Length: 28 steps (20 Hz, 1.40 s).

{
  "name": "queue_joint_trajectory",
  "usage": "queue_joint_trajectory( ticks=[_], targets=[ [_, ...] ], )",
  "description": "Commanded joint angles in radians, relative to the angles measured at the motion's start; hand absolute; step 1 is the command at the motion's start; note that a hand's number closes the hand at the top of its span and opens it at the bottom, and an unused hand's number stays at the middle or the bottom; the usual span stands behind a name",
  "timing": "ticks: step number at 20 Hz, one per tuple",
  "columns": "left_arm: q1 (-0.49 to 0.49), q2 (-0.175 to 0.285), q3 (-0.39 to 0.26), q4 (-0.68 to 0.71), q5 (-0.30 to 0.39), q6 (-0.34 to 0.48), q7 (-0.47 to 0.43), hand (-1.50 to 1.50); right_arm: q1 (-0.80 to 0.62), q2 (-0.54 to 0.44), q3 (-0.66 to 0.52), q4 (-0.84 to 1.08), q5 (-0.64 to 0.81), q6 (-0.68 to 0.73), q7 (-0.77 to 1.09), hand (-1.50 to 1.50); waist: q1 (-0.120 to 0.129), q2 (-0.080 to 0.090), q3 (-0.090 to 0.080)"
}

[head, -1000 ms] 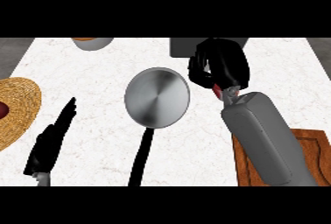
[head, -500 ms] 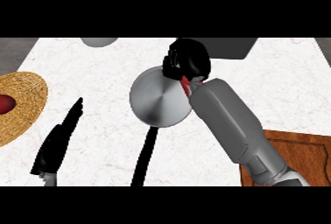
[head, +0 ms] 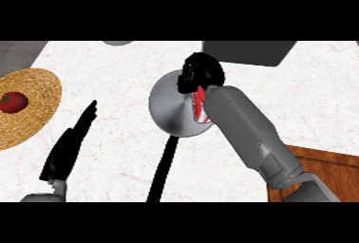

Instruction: Pick the can from the cutting board and place it in the pan

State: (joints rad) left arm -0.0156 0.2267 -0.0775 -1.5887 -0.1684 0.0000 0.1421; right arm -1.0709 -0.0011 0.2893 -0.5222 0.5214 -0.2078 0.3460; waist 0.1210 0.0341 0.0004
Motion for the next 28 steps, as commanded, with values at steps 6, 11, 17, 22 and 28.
queue_joint_trajectory(
  ticks=[6,11,17,22,28],
  targets=[
    [-0.062,-0.044,-0.036,0.041,-0.031,0.019,0.015,0.0,0.034,0.001,-0.084,0.036,-0.335,-0.076,-0.135,-1.5,0.026,0.008,0.002],
    [-0.05,-0.039,-0.027,0.046,-0.033,0.021,0.001,0.0,0.002,0.001,-0.109,0.015,-0.413,-0.27,-0.236,-1.5,0.019,0.0,0.001],
    [0.002,-0.025,-0.011,0.021,-0.03,0.026,0.001,0.0,0.005,0.001,-0.198,0.061,-0.517,-0.457,-0.34,-1.5,-0.008,-0.007,0.001],
    [0.02,-0.013,0.017,0.0,-0.017,0.023,0.02,0.0,0.049,0.001,-0.307,0.096,-0.563,-0.517,-0.479,-1.5,-0.062,-0.015,0.001],
    [0.109,-0.011,0.042,0.006,-0.012,0.025,-0.057,0.0,0.116,-0.141,-0.35,0.069,-0.576,-0.323,-0.587,-1.5,-0.102,-0.029,0.0]
  ],
)
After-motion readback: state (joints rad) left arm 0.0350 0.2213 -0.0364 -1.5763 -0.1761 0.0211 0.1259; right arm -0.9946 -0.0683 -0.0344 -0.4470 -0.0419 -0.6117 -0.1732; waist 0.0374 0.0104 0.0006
